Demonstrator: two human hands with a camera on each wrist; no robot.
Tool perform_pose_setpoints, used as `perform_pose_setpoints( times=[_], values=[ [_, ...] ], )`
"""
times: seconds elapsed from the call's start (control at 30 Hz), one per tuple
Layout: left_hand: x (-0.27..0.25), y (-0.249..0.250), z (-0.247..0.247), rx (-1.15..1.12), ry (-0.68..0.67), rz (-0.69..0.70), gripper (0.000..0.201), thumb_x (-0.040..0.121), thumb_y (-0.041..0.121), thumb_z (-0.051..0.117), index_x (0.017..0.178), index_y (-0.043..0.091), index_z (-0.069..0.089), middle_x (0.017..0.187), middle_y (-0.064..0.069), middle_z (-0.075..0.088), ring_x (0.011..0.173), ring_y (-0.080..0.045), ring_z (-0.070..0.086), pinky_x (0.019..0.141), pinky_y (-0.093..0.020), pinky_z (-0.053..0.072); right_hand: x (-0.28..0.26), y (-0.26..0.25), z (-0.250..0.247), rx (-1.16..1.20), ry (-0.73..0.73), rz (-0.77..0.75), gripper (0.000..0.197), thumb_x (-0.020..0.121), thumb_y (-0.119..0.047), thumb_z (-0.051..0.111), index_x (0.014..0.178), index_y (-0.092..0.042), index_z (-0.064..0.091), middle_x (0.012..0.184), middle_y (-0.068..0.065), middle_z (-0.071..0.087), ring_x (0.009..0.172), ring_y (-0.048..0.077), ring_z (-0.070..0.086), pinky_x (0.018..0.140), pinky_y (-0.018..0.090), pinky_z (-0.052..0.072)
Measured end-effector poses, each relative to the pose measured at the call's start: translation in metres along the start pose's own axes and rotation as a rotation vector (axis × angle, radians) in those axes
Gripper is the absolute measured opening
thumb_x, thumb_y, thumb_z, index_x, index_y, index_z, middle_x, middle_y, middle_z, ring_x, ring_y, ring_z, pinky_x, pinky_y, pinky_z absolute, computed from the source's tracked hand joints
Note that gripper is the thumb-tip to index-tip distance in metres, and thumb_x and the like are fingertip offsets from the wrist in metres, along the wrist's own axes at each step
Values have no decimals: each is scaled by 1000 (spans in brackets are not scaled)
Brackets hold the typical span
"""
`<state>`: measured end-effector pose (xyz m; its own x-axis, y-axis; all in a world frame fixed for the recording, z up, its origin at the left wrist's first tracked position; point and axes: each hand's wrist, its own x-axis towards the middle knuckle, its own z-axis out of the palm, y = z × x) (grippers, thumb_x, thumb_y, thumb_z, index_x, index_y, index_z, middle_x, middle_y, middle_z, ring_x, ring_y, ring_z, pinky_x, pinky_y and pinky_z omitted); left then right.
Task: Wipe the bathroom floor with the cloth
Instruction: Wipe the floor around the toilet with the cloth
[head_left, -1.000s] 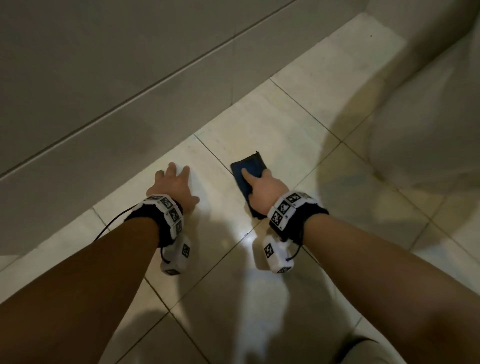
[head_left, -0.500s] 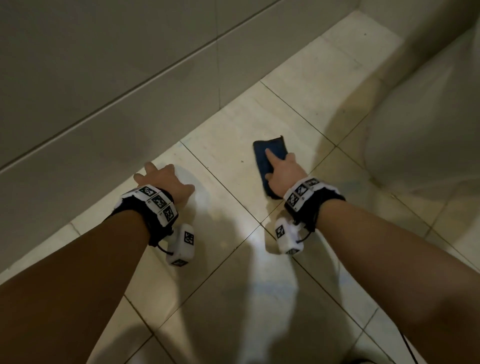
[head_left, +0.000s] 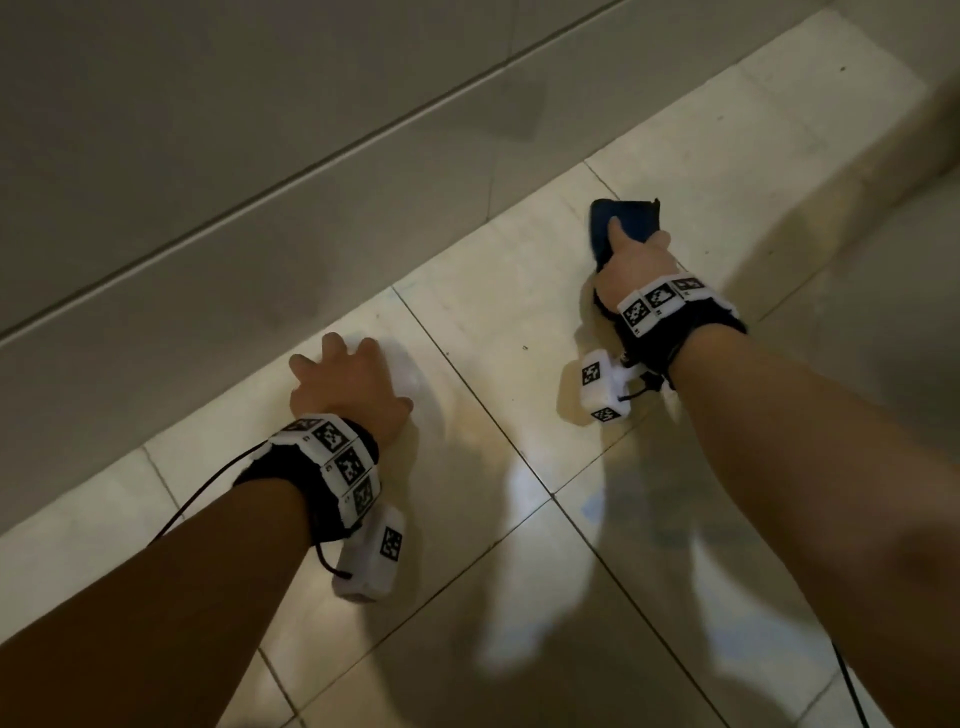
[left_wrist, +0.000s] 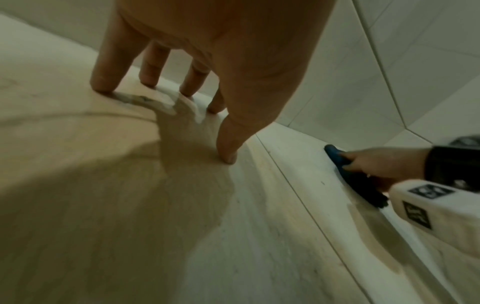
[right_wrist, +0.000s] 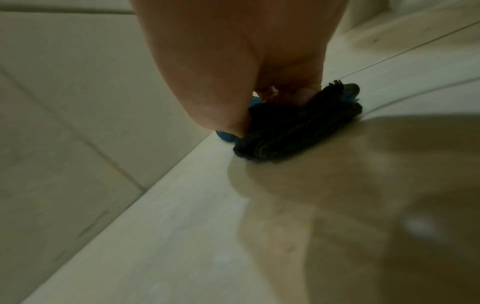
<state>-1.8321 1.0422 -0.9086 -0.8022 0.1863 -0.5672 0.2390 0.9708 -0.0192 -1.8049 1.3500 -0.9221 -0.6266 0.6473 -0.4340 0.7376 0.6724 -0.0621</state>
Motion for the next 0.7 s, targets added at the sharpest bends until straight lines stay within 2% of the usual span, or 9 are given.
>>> perform_pose_setpoints(
  times=[0.1, 0.2, 0.27, 0.4, 0.5, 0.63, 0.7],
  values=[
    [-1, 2, -1, 15, -1, -30, 65, 83, 54, 63, 136, 27, 37, 141, -4, 30, 121, -37, 34, 71, -40, 36, -4, -38, 5, -23, -38, -81, 74, 98, -20, 44, 158, -34, 3, 156, 29, 9, 121, 45, 47, 100, 47, 45],
    [-4, 4, -4, -12, -27, -41, 68, 83, 53, 64, 140, 28, 35, 145, -4, 28, 122, -37, 33, 77, -42, 41, -30, -75, 20, -49, -100, -225, 76, 96, -20, 46, 158, -33, 4, 151, 23, 15, 119, 40, 48, 98, 44, 46],
    [-7, 6, -7, -30, -41, -56, 69, 84, 52, 63, 141, 29, 33, 149, -3, 25, 124, -37, 32, 79, -43, 42, -46, -90, 27, -87, -119, -280, 74, 98, -20, 43, 158, -32, 3, 152, 22, 14, 120, 39, 46, 95, 44, 46],
    [-8, 7, -10, -37, -31, -56, 67, 83, 51, 65, 140, 29, 37, 146, -3, 28, 123, -38, 33, 83, -47, 46, -62, -97, 34, -111, -173, -329, 72, 100, -22, 42, 158, -32, 1, 156, 21, 9, 123, 37, 43, 95, 43, 47],
    [-5, 5, -7, 18, -45, -27, 72, 83, 54, 63, 143, 28, 32, 146, -6, 26, 124, -39, 32, 84, -47, 46, -82, -99, 43, -104, -199, -323, 74, 98, -22, 45, 158, -33, 2, 152, 19, 14, 122, 35, 43, 96, 43, 49],
    [2, 4, -3, 48, -50, 1, 77, 87, 50, 60, 148, 19, 25, 144, -10, 21, 129, -42, 25, 81, -44, 44, -114, -103, 60, -58, -133, -323, 74, 97, -20, 48, 157, -34, 8, 145, 16, 22, 119, 34, 44, 92, 42, 49],
    [5, 4, 1, 62, -53, 4, 79, 88, 51, 60, 150, 17, 24, 146, -11, 20, 133, -44, 22, 88, -45, 44, -130, -100, 69, -45, -125, -314, 76, 96, -17, 50, 157, -36, 9, 143, 15, 24, 120, 34, 44, 91, 43, 50]
  ],
)
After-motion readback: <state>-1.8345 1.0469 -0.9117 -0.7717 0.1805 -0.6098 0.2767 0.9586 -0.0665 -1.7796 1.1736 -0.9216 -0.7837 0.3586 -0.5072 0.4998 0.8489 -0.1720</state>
